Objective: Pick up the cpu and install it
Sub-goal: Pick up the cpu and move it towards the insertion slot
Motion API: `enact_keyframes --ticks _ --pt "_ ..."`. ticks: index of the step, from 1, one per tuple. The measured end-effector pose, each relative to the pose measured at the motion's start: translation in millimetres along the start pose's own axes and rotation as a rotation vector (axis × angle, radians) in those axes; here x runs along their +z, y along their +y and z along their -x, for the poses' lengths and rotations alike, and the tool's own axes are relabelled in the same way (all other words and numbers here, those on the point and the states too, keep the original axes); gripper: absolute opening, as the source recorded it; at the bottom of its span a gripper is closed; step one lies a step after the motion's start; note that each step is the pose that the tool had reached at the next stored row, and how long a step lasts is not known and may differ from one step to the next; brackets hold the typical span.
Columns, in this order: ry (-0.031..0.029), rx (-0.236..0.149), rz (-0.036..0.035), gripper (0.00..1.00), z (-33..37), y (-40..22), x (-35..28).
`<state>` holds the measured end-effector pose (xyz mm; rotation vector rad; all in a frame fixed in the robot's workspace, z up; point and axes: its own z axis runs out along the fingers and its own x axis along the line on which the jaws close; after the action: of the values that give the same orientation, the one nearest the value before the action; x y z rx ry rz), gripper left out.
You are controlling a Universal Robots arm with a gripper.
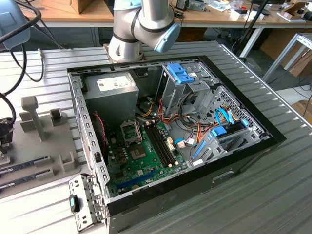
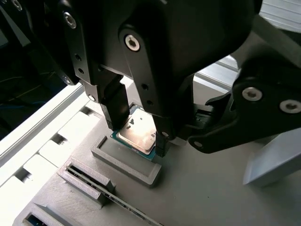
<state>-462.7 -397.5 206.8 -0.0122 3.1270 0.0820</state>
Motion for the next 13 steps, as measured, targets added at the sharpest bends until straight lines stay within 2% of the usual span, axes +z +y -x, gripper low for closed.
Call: enact_keyframes --ticks 13 --pt "0.0001 0.000 0.0026 0.47 0.0 0.1 -3.1"
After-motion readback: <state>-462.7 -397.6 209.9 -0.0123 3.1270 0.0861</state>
